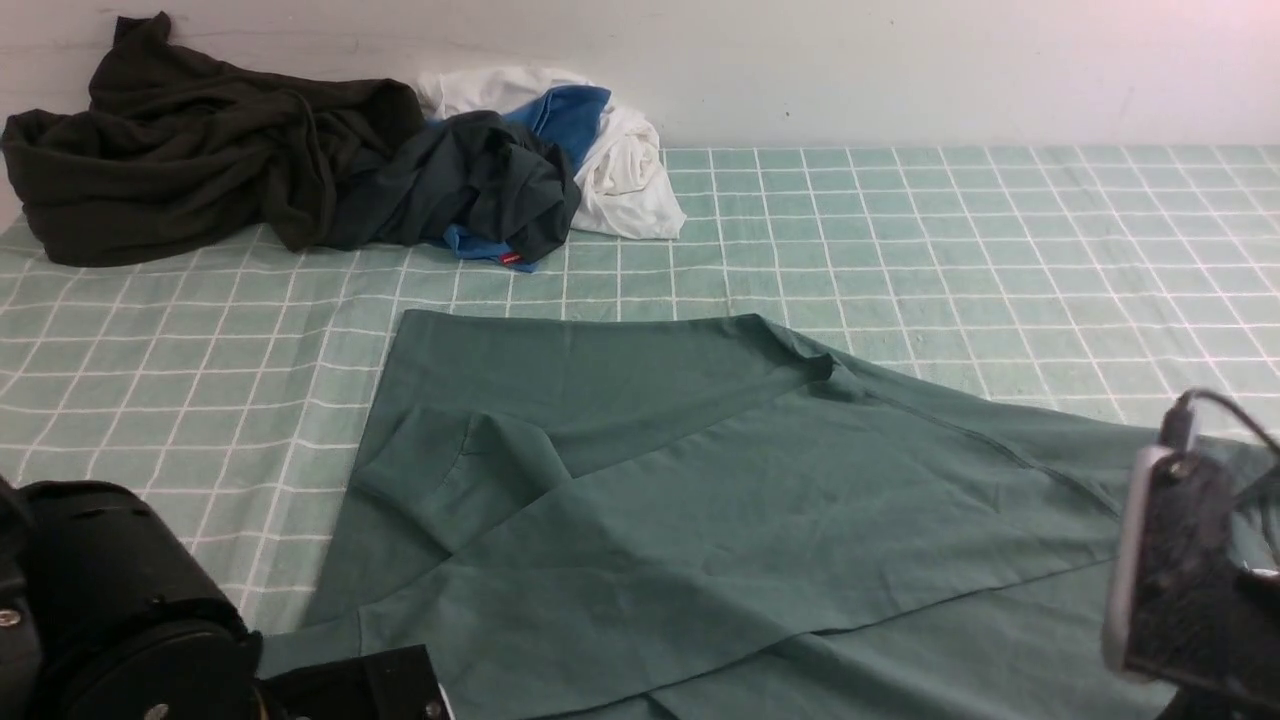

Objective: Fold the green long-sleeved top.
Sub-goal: Use both arms simultaneously to clamp the lower edge of the clothing fabric, then use both arms to drag the lower edge of the fabric forward and fold it over the upper edge

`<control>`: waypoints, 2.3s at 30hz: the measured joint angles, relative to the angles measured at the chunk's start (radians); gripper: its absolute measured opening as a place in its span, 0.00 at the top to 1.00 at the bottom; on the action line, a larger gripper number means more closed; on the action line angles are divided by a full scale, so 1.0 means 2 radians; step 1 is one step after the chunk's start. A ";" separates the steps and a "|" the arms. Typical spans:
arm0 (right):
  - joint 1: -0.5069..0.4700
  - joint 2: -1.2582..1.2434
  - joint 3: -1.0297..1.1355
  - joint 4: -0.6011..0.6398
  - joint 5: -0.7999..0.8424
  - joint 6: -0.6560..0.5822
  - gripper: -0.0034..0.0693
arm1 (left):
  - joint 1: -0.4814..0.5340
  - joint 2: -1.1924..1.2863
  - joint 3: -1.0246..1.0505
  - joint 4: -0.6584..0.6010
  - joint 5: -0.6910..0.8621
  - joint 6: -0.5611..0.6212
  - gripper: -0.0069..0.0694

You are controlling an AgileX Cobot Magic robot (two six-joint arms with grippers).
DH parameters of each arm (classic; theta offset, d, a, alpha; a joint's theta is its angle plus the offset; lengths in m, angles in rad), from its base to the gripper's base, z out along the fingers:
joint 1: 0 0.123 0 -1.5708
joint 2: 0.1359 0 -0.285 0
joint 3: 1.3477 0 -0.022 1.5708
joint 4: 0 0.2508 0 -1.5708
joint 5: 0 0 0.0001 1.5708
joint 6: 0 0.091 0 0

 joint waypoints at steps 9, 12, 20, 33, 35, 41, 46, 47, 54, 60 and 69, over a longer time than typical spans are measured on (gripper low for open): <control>0.000 0.077 0.088 -0.070 -0.141 -0.066 0.24 | 0.009 -0.006 0.000 0.000 -0.003 0.000 0.90; 0.000 0.117 0.105 -0.107 -0.176 -0.060 0.24 | 0.009 -0.006 0.000 0.000 -0.004 0.000 0.90; 0.000 0.184 0.103 -0.133 -0.212 -0.036 0.31 | 0.009 -0.006 0.000 0.000 -0.015 0.000 0.90; 0.001 0.175 0.099 -0.135 -0.209 -0.033 0.70 | 0.009 -0.006 0.000 0.000 -0.015 0.000 0.90; 0.001 0.170 0.099 -0.139 -0.209 -0.033 0.76 | 0.009 -0.006 0.000 0.000 -0.015 0.000 0.90; 0.001 0.160 0.092 -0.145 -0.197 -0.033 0.91 | 0.009 -0.006 0.000 0.000 -0.015 0.000 0.90; -0.005 0.145 0.020 -0.182 -0.135 -0.033 0.93 | 0.030 -0.006 -0.031 0.023 -0.009 -0.026 0.90; -0.013 0.145 0.000 -0.186 -0.129 -0.033 0.93 | 0.036 -0.006 -0.044 0.031 -0.008 -0.029 0.90; -0.102 0.201 -0.156 -0.154 -0.146 -0.064 0.93 | 0.159 0.062 -0.225 0.071 -0.029 -0.020 0.90; -0.149 0.317 -0.296 -0.105 -0.152 -0.105 0.93 | 0.225 0.208 -0.404 0.071 -0.038 0.006 0.89; -0.171 0.483 -0.443 -0.089 -0.163 -0.074 0.93 | 0.255 0.429 -0.587 0.076 -0.043 0.011 0.89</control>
